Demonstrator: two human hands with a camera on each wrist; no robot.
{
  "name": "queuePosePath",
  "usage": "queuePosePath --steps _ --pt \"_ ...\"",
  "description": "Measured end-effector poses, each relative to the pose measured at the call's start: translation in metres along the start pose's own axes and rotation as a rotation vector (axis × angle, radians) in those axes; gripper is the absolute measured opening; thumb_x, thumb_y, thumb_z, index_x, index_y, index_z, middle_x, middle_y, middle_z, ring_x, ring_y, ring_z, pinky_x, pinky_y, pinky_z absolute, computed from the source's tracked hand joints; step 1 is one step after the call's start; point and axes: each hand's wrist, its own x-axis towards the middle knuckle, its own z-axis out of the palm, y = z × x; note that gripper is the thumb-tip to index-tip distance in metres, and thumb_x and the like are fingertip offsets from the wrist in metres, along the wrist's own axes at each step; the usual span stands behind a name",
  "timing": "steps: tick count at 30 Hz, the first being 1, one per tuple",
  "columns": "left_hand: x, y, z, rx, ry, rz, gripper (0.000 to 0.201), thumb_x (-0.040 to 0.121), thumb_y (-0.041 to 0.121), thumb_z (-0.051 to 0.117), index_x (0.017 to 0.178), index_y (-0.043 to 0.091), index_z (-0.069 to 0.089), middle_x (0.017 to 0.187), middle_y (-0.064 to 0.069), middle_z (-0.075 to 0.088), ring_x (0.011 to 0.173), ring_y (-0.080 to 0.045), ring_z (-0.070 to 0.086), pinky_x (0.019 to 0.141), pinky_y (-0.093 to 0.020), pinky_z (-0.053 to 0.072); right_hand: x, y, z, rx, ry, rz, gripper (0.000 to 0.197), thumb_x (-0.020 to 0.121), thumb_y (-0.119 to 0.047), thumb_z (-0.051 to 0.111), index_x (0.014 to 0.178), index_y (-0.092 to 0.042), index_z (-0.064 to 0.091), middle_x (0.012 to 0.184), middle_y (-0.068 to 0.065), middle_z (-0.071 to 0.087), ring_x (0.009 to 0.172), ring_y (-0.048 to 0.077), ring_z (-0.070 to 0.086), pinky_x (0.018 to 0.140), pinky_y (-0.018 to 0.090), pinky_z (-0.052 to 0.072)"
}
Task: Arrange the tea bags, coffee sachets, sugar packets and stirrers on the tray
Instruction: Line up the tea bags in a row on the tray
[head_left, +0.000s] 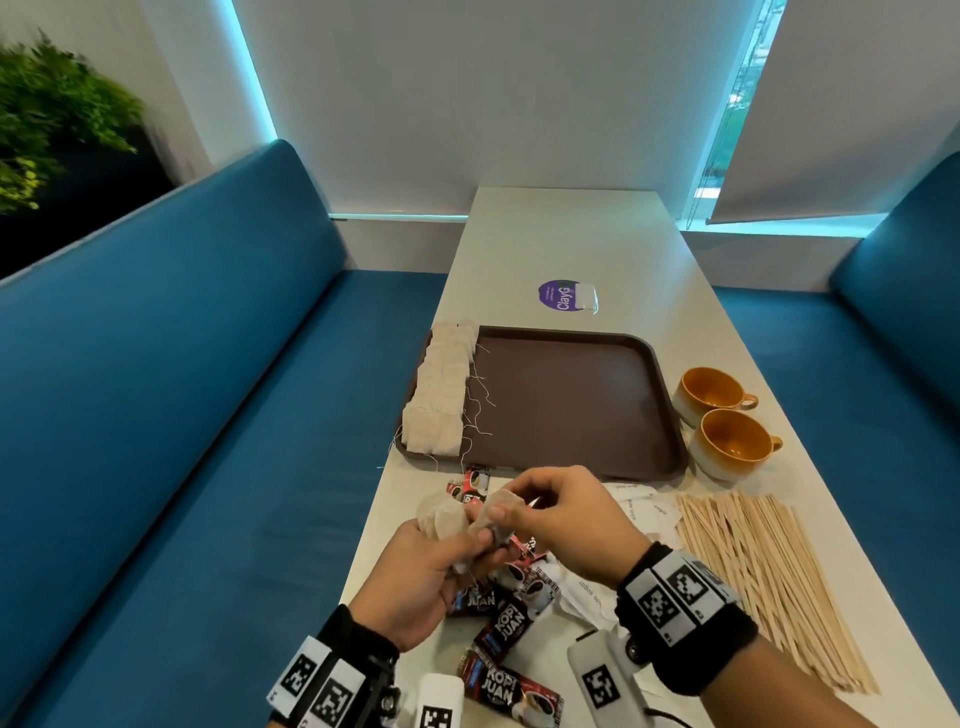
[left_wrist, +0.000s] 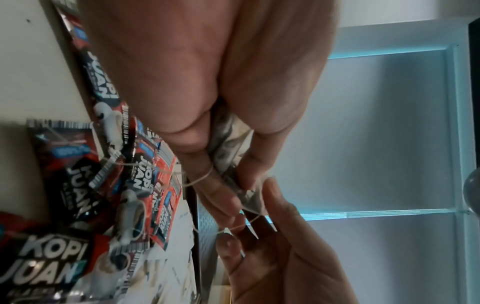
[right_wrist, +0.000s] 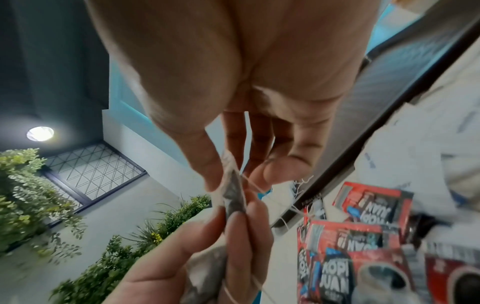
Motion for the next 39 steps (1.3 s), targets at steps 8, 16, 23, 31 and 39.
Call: queuePosePath --steps 8,16,23,31,39 --pt "0.011 0.012 -0.020 0.007 0.171 0.116 0.024 0.080 -0.001 0.072 0.102 -0.009 0.069 0.101 -0.026 0.073 0.087 -0.029 0.074 0.071 -0.029 0.063 0.030 0.001 0.022 0.206 -0.025 0.038 0.024 0.079 -0.013 0.086 0.100 -0.012 0.074 0.084 0.005 0.076 0.069 0.012 0.067 0.063 0.025 0.054" --pt "0.041 0.042 -0.054 -0.090 0.337 0.087 0.018 0.094 -0.009 0.052 0.109 -0.011 0.062 0.106 -0.027 0.069 0.093 -0.039 0.072 0.080 -0.034 0.062 0.088 -0.001 0.030 0.137 0.076 0.082 0.012 0.082 -0.011 0.083 0.091 -0.010 0.076 0.088 0.012 0.078 0.077 0.022 0.073 0.083 0.043 0.062" --pt "0.072 0.072 -0.082 -0.049 0.422 0.099 0.019 0.093 -0.012 0.047 0.109 -0.016 0.058 0.111 -0.025 0.064 0.089 -0.036 0.069 0.070 -0.034 0.064 0.155 0.011 0.026 -0.172 0.051 0.087 0.020 0.087 -0.020 0.080 0.106 -0.021 0.075 0.093 -0.002 0.076 0.086 0.018 0.073 0.088 0.043 0.061" --pt "0.116 0.085 -0.095 0.403 0.483 0.124 0.010 0.083 -0.003 0.076 0.087 0.003 0.068 0.070 -0.002 0.067 0.057 -0.011 0.056 0.049 -0.020 0.045 0.169 0.019 0.037 -0.212 0.076 0.108 0.038 0.073 -0.014 0.090 0.100 -0.027 0.067 0.084 -0.004 0.069 0.075 0.010 0.065 0.079 0.029 0.060" --pt "0.136 0.101 -0.098 0.906 0.289 0.085 0.018 0.076 0.014 0.088 0.090 0.020 0.080 0.091 -0.001 0.080 0.092 -0.024 0.075 0.088 -0.045 0.059 0.165 0.018 0.037 -0.272 0.156 0.078 0.033 0.074 -0.021 0.089 0.091 -0.020 0.060 0.085 -0.004 0.065 0.073 0.010 0.058 0.062 0.020 0.047"
